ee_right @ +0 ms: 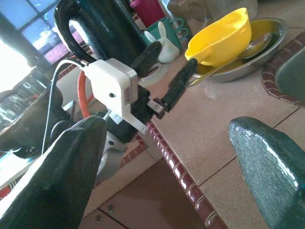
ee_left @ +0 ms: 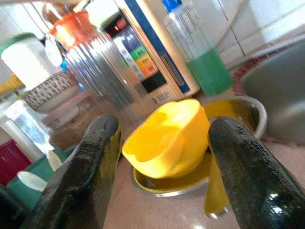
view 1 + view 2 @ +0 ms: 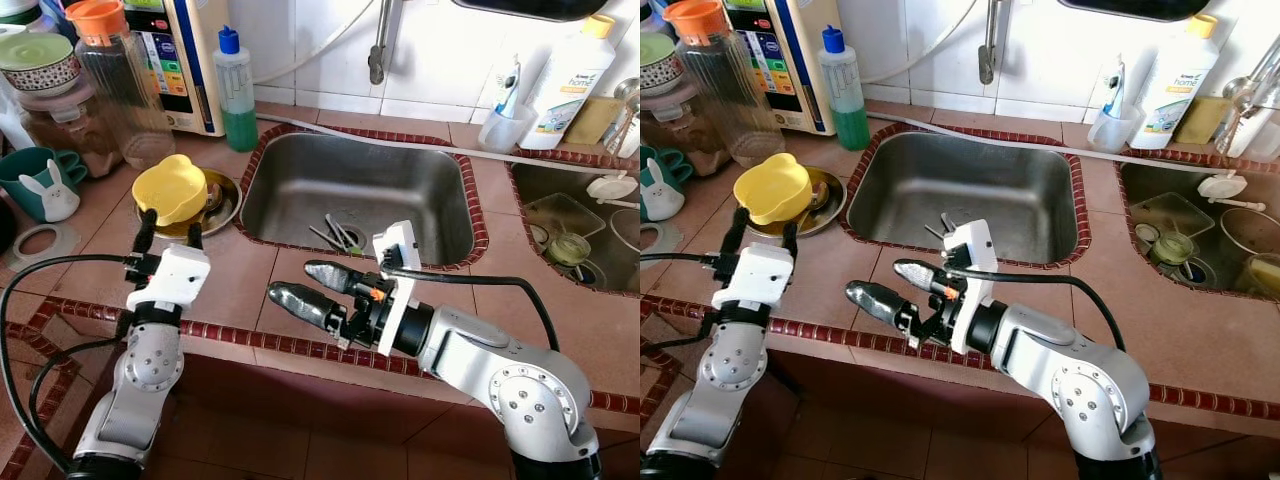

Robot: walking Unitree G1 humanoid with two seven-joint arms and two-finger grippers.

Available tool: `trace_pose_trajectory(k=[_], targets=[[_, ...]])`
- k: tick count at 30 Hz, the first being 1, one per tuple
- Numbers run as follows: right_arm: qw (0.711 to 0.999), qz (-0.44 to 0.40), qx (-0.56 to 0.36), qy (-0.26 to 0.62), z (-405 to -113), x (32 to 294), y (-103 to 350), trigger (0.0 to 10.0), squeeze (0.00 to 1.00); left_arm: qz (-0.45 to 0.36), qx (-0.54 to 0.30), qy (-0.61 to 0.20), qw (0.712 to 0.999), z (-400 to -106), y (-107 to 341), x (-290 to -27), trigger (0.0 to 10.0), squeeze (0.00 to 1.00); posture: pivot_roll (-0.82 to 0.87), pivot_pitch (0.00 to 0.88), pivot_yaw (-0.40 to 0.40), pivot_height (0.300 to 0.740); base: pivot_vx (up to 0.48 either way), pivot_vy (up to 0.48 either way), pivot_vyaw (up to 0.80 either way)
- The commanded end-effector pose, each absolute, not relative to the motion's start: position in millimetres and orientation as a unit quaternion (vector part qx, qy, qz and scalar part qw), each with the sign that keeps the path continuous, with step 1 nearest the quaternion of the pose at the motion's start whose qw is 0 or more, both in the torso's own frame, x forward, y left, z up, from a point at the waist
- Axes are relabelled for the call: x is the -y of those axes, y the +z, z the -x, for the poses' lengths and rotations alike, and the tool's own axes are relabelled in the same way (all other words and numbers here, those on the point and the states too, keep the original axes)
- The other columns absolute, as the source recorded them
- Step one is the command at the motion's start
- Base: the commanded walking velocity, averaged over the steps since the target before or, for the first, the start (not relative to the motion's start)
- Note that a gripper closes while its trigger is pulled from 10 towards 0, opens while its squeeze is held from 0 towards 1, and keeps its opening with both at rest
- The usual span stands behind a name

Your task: Kitchen organization

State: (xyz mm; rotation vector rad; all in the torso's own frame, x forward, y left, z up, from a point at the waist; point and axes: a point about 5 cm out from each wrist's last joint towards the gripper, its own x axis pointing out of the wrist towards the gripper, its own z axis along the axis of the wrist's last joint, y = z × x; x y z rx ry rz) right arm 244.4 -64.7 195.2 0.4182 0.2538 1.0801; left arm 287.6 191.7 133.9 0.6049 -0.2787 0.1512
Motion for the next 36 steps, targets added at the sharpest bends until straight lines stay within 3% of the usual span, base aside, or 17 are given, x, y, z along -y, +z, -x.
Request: trace_pose_trajectory(k=[1, 4, 5, 15, 16, 17, 19, 20, 36], targets=[[0.829, -0.193, -0.116, 0.513, -244.3, 62.7, 196.8, 10.0, 0.0, -0.301, 0.121, 0.065, 0.943, -287.4, 128.5, -189.2, 10.0, 1.0, 0.0, 0.115, 0.008, 0.74, 0.0, 0.0, 0.0], [0.828, -0.194, -0.115, 0.513, -244.4, 62.2, 197.2, 10.0, 0.0, -0.313, 0.102, 0.058, 0.942, -290.9, 121.9, -188.9, 10.0, 1.0, -0.01, 0.114, 0.009, 0.74, 0.0, 0.0, 0.0], [0.829, -0.194, -0.114, 0.512, -244.2, 62.4, 197.5, 10.0, 0.0, -0.315, 0.089, 0.05, 0.943, -293.6, 117.8, -189.0, 10.0, 0.0, -0.01, 0.115, 0.01, 0.74, 0.0, 0.0, 0.0], [0.826, -0.194, -0.118, 0.516, -241.5, 64.0, 198.1, 10.0, 0.0, -0.316, 0.065, 0.011, 0.946, -313.0, 112.8, -182.7, 10.0, 0.0, -0.03, 0.12, 0.014, 0.74, 0.0, 0.0, 0.0], [0.826, -0.194, -0.117, 0.516, -241.3, 64.2, 198.4, 10.0, 0.0, -0.312, 0.066, 0.002, 0.948, -315.8, 113.2, -181.0, 7.6, 0.0, -0.03, 0.121, 0.015, 0.74, 0.0, 0.0, 0.0], [0.826, -0.194, -0.117, 0.516, -241.3, 64.2, 198.4, 10.0, 0.0, -0.312, 0.066, 0.002, 0.948, -315.8, 113.2, -181.0, 7.6, 0.0, -0.03, 0.121, 0.015, 0.74, 0.0, 0.0, 0.0], [0.827, -0.195, -0.116, 0.514, -241.5, 64.4, 198.7, 10.0, 0.0, -0.314, 0.059, -0.011, 0.948, -320.7, 111.4, -178.9, 1.7, 0.0, -0.03, 0.122, 0.016, 0.74, 0.0, 0.0, 0.0], [0.827, -0.195, -0.116, 0.514, -241.4, 64.4, 198.7, 10.0, 0.0, -0.314, 0.056, -0.012, 0.948, -321.9, 110.6, -178.4, 0.0, 0.0, -0.03, 0.123, 0.017, 0.74, 0.0, 0.0, 0.0], [0.828, -0.196, -0.118, 0.513, -241.3, 65.1, 198.5, 10.0, 0.0, -0.287, 0.033, 0.001, 0.957, -323.4, 102.0, -189.0, 0.0, 0.0, -0.03, 0.129, 0.015, 0.74, 0.0, 0.0, 0.0]])
